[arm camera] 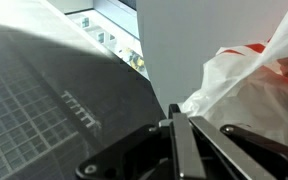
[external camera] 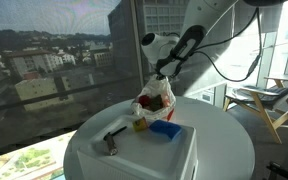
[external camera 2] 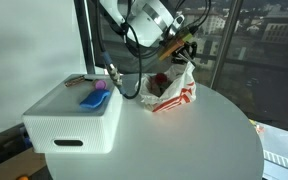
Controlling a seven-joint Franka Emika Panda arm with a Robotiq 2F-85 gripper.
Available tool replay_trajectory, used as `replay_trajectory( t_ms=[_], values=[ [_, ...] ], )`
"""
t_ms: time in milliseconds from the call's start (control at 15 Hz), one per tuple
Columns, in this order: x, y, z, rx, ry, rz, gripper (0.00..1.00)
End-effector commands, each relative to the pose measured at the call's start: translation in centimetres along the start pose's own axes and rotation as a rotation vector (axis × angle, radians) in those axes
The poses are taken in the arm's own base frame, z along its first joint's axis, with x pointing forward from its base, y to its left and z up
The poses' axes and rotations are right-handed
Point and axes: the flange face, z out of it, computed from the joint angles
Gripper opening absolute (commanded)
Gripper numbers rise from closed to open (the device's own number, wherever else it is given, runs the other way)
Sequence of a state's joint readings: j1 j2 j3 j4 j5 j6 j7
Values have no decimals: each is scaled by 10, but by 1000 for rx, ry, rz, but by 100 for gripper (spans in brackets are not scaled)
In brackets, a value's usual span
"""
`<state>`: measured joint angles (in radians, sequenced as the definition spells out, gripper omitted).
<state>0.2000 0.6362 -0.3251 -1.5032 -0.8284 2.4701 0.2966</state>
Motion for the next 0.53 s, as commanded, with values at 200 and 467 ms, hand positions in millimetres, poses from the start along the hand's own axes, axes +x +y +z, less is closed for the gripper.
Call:
replay_trajectory(
  t_ms=[200, 467],
  values=[
    [-8, 30, -57, -2, 130, 100, 2],
    [-13, 34, -67, 8, 152, 112, 2]
  ],
)
